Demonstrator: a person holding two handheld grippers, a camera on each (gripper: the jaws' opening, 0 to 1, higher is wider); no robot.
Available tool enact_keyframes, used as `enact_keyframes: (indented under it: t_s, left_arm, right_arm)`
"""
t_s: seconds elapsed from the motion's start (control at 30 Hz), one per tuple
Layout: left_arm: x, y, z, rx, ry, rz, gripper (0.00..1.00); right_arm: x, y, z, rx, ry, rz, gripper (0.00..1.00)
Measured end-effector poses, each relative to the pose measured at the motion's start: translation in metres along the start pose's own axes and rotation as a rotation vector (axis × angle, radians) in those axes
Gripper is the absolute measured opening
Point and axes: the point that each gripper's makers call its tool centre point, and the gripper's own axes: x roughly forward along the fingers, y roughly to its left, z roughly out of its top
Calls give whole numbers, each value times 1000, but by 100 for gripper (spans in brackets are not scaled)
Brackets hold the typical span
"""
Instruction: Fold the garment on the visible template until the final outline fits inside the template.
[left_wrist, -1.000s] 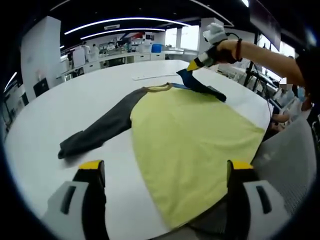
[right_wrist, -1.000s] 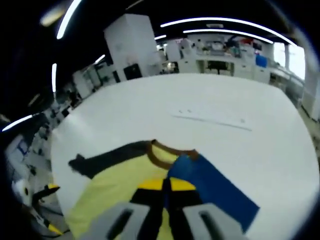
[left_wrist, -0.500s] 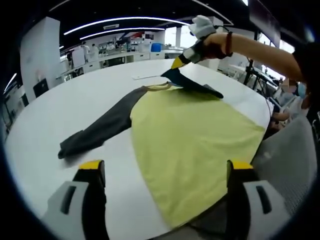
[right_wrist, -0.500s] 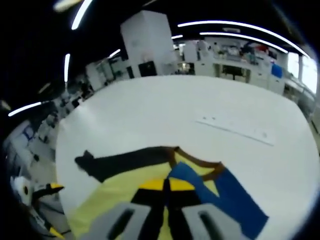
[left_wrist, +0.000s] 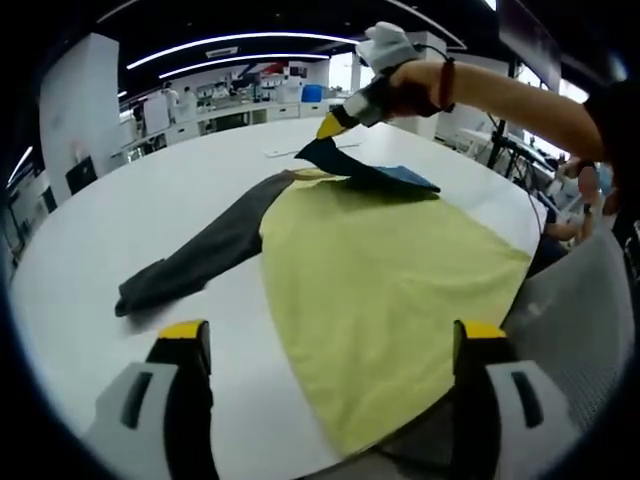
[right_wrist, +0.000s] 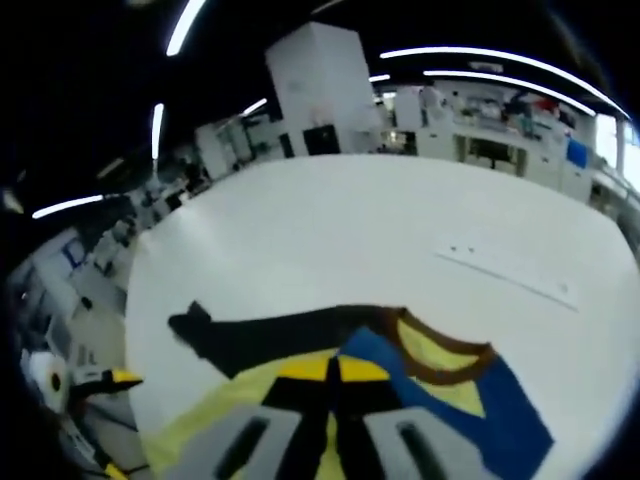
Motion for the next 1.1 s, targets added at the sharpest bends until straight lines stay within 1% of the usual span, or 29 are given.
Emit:
enact_keyframes:
  t_s: [0.07,0.13,0.23,0.47,0.6,0.73,0.87,0.97,1.1]
  left_arm:
    - [0,0,0,2,1,-1,98]
    - [0,-1,0,5,4,-1,98]
    - [0,-1,-1,7,8,0,98]
    - [0,0,-1,6,8,4,98]
    - [0,1,-1,8,10,6,98]
    - [0,2,-1,6,8,10,98]
    - [0,3,-1,5,9,15,98]
    - [0,4,-1,4,9,18,98]
    - [0,4,-1,5,7,20,97]
  right_arm:
    - [6,0,2,-11,3,6,0]
    - [5,8,-2,-17,4,14,0]
    - [12,10,0,-21,0,30,0]
    - [21,26,1,-48,-11,60,0]
    - [31,31,1,-70,-9,73,0]
    - [31,45,-9,-102,3,97,0]
    - [40,50,-14,-156,16,103,0]
    - [41,57,-18,-177,17,113,0]
    - [46,60,-22,-178,21,115,0]
